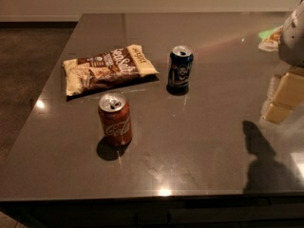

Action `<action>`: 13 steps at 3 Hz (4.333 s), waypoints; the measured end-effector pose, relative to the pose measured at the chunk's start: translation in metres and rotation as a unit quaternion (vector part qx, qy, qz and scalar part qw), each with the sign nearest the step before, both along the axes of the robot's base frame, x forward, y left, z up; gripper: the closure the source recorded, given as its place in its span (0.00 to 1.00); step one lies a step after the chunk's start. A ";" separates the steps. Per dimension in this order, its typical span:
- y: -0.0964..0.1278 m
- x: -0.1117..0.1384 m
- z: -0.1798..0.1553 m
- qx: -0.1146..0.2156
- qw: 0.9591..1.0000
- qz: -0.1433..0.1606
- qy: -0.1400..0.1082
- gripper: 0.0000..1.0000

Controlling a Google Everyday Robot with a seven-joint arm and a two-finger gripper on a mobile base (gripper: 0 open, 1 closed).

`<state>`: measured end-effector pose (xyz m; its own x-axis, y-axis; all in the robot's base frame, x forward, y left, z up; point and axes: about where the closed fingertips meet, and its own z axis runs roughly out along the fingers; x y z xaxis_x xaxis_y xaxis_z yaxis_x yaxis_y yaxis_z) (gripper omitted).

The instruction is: Move coke can near pepsi can

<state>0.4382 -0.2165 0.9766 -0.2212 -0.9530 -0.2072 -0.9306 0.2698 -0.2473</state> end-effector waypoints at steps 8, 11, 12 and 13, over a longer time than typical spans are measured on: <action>0.255 -0.001 -0.049 0.199 0.961 0.189 0.043 0.00; 0.290 -0.003 -0.071 0.227 0.955 0.186 0.052 0.18; 0.289 0.001 -0.071 0.240 0.953 0.178 0.056 0.49; 0.287 0.003 -0.061 0.258 0.948 0.177 0.061 0.72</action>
Offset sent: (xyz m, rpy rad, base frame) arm 0.0161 0.0323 0.0115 0.1410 -0.0121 0.0412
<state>0.4413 0.0706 0.9152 0.0419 -0.7502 -0.6599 -0.9986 -0.0093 -0.0527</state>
